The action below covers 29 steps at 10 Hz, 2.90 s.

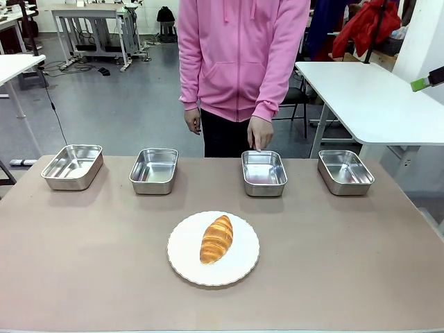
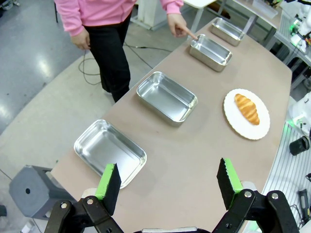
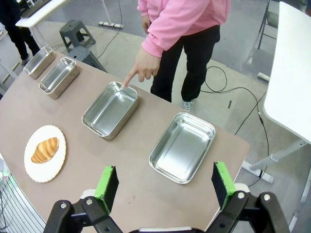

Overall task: Place the bread in the container.
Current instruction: Place the Butter Roll into the Airtight Container indicated by the human.

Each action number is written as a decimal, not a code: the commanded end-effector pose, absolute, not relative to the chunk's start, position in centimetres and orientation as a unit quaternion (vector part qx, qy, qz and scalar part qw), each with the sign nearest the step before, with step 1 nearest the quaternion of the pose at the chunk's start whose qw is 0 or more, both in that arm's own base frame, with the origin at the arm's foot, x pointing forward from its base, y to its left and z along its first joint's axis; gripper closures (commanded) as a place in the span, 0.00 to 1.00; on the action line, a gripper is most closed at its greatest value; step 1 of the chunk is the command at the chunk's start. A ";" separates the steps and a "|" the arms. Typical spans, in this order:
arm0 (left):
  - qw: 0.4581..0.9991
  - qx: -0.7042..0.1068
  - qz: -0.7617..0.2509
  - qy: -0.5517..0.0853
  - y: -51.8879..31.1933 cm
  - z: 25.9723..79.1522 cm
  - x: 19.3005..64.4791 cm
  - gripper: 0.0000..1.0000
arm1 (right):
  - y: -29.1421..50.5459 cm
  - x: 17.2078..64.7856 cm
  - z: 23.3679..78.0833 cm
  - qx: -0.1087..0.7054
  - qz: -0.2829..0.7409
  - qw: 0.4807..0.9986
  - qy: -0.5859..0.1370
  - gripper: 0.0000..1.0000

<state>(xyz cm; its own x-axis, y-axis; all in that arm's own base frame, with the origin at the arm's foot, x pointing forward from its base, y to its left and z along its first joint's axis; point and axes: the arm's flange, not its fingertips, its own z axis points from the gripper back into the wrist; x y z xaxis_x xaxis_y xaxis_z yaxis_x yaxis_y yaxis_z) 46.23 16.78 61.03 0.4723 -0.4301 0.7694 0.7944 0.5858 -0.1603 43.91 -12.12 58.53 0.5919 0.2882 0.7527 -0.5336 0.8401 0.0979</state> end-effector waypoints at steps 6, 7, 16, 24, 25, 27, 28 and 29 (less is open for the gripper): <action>0.815 -0.258 -0.379 -0.355 16.8 61.2 46.1 0.00 | -7.5 43.9 60.3 0.118 0.218 0.888 -0.386 0.00; 0.815 -0.258 -0.379 -0.355 16.8 61.2 46.1 0.00 | -4.5 43.9 60.9 0.101 0.218 0.895 -0.376 0.00; 0.815 -0.258 -0.379 -0.355 16.8 61.2 46.1 0.00 | 24.9 32.4 56.5 0.025 0.059 0.975 -0.214 0.00; 0.815 -0.258 -0.379 -0.355 16.8 61.2 46.1 0.00 | 25.8 31.6 55.8 0.027 0.058 0.978 -0.199 0.00; 0.815 -0.258 -0.379 -0.355 16.8 61.2 46.1 0.00 | 28.0 32.9 53.5 0.039 0.059 0.981 -0.179 0.00; 0.815 -0.258 -0.379 -0.355 16.8 61.2 46.1 0.00 | 31.2 34.5 49.4 0.064 0.026 0.986 -0.152 0.00; 0.815 -0.258 -0.379 -0.355 16.8 61.2 46.1 0.00 | 32.6 34.8 47.5 0.066 0.020 0.987 -0.143 0.00; 0.815 -0.258 -0.379 -0.355 16.8 61.2 46.1 0.00 | 34.2 34.9 45.0 0.070 0.016 0.988 -0.134 0.00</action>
